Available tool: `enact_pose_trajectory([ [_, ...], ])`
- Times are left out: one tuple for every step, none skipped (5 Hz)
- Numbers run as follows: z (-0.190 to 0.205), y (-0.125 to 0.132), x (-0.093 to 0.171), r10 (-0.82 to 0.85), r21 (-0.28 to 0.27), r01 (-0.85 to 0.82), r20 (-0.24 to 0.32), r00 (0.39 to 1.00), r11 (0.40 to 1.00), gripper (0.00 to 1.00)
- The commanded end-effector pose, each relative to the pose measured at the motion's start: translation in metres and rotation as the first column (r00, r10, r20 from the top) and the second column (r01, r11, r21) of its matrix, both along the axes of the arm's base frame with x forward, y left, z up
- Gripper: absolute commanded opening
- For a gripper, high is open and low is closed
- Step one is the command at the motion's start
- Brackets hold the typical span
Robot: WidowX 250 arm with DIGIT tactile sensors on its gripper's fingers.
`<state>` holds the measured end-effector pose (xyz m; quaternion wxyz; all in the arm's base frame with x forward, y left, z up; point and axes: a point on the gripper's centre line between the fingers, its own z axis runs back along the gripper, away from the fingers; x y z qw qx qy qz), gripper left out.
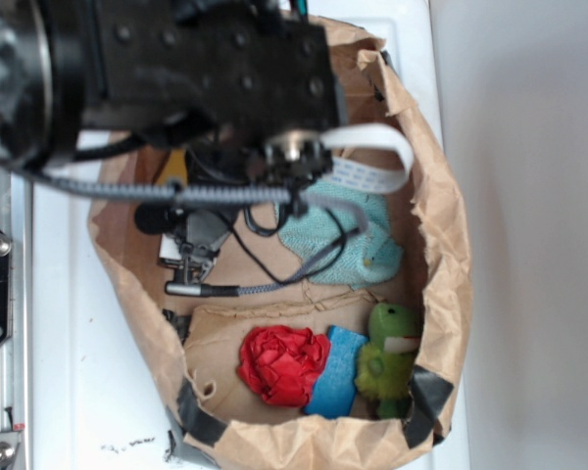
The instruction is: Grab the green sponge.
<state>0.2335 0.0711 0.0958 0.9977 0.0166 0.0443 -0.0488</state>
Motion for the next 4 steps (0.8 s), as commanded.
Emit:
enact_pose_trajectory([
  [0.006,0.009,0.007,0.026,-0.063,-0.021,0.077,0.997,0.998,1.00],
  [0.001,0.009,0.008,0.026,-0.076,-0.019,0.086,0.996,0.997,1.00],
  [-0.008,0.007,0.007,0.018,-0.080,-0.010,0.099,0.995,0.997,1.00],
  [-0.013,0.008,0.007,0.016,-0.088,-0.006,0.106,0.994,0.996,1.00],
])
